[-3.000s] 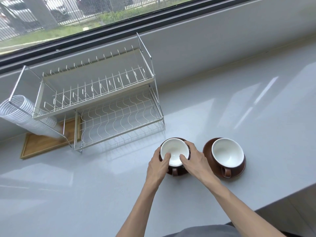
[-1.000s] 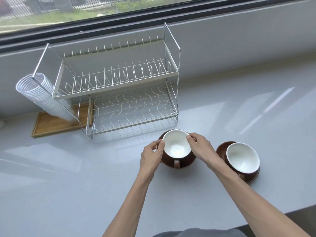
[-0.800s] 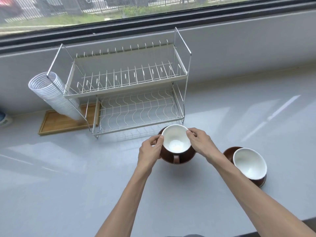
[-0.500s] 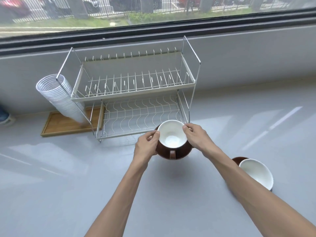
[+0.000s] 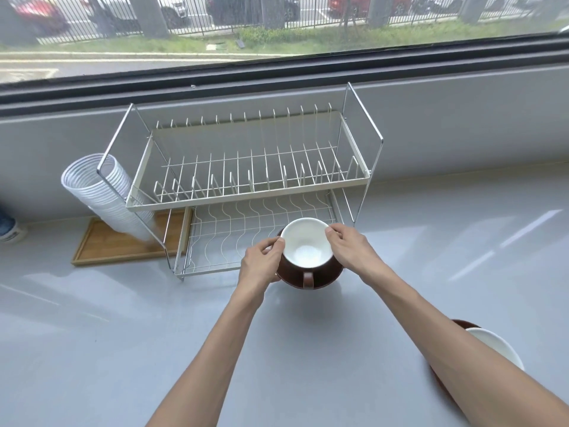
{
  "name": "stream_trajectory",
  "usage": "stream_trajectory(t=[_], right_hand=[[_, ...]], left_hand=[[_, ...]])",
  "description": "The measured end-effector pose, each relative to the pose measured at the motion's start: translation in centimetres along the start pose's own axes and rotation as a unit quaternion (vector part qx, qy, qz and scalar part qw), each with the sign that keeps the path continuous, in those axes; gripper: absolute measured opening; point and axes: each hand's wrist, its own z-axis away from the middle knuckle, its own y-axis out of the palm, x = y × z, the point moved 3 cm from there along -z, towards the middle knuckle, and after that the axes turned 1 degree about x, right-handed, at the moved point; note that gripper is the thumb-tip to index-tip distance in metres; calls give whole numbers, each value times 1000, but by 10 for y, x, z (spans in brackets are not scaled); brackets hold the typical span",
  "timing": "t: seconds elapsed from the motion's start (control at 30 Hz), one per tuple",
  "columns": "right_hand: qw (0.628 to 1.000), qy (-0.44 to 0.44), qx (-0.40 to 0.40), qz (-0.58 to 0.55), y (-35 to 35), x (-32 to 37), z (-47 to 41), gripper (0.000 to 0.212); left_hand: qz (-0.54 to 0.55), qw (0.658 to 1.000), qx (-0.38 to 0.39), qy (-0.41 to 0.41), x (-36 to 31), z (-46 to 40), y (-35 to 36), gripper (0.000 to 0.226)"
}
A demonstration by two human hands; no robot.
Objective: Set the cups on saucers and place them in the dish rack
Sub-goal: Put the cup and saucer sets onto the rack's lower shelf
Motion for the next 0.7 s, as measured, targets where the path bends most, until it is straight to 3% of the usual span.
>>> stream_trajectory(t=[0.1,0.5,0.7], right_hand=[[1000,1,-4,11,0,4,-17,38],[999,3,-35,22,5,18,-90,39],[999,27,-31,11,7,18,-109,35]], left_hand=[[5,1000,3,-5,-8,-15,2,28],[0,1000,-4,6,-38,-77,7,33],[12,1000,4,-15,-42,-93,15,20]])
